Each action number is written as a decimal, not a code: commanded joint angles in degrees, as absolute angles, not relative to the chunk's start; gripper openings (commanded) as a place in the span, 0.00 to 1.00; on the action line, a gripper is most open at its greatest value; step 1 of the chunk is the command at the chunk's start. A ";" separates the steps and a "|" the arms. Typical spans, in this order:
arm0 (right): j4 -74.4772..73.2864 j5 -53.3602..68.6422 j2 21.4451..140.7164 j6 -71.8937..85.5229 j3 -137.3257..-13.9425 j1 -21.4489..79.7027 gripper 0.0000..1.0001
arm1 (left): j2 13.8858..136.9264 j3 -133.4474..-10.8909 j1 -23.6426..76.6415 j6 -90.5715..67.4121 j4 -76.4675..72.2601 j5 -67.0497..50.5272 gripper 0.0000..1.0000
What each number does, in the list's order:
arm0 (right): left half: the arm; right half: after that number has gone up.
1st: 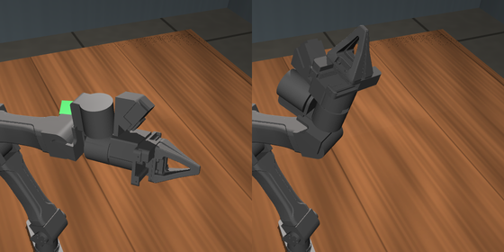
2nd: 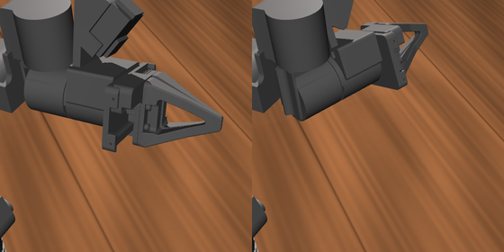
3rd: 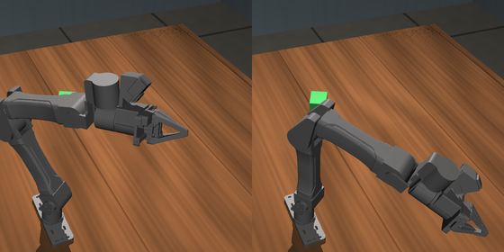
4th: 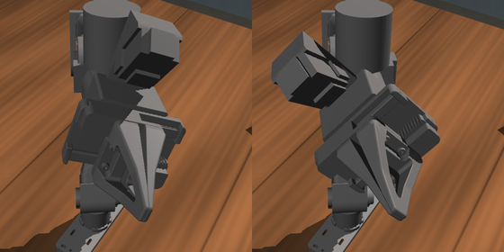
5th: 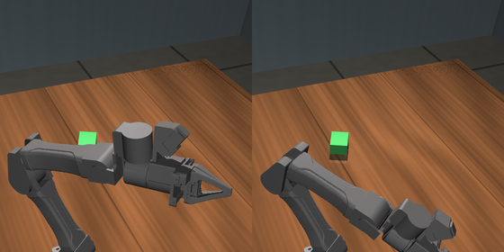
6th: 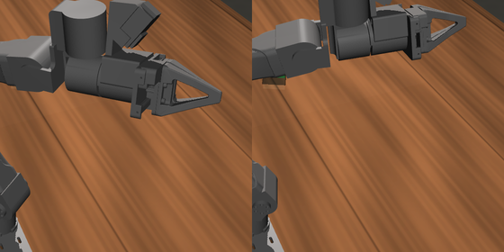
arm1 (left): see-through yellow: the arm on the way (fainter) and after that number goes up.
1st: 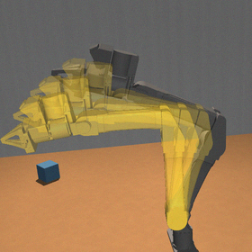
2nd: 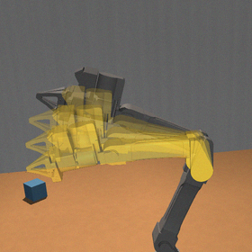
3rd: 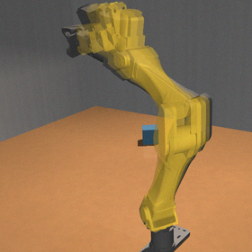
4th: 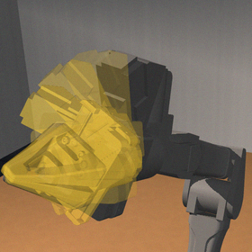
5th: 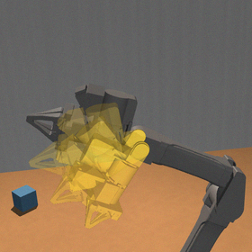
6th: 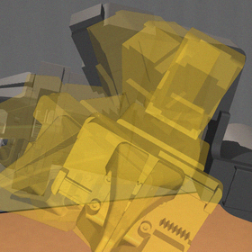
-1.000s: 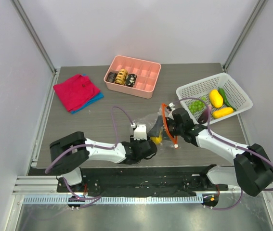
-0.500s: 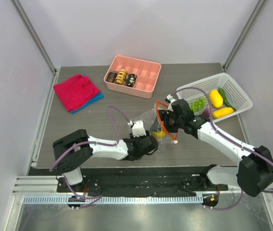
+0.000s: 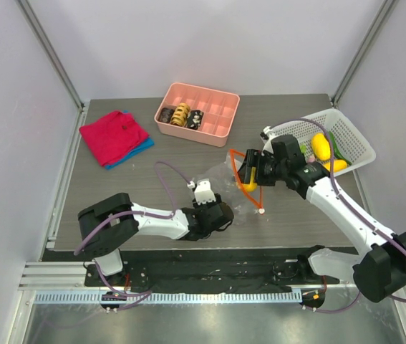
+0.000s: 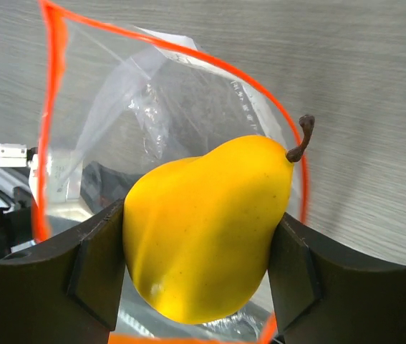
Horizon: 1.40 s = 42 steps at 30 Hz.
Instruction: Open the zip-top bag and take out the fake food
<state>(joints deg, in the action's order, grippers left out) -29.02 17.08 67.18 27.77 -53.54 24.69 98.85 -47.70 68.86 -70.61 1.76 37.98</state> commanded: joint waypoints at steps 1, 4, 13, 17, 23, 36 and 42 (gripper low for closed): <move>-36.90 9.87 63.90 21.98 -60.02 24.52 0.01 | 103.36 -43.15 68.55 -72.25 10.72 31.91 0.49; -40.86 0.58 63.11 20.49 -63.10 24.00 0.01 | 102.57 -42.72 68.55 -72.25 10.98 31.82 0.49; -36.84 -12.91 70.57 19.69 -70.93 10.48 0.01 | 92.40 -44.91 71.19 -70.23 22.83 35.94 0.56; -30.62 -14.94 77.94 22.59 -73.21 6.33 0.01 | 84.13 -46.31 72.07 -68.21 27.50 37.18 0.62; -26.10 -19.59 88.49 19.08 -77.07 2.29 0.30 | 67.28 -46.23 72.60 -59.53 28.65 35.43 0.66; -33.04 -39.35 98.09 18.72 -83.23 3.33 1.00 | 45.10 -46.93 72.69 -46.76 26.10 26.10 0.82; -41.48 -38.95 90.72 21.97 -80.70 12.37 1.00 | 38.07 -45.53 72.68 -45.79 24.53 28.03 0.86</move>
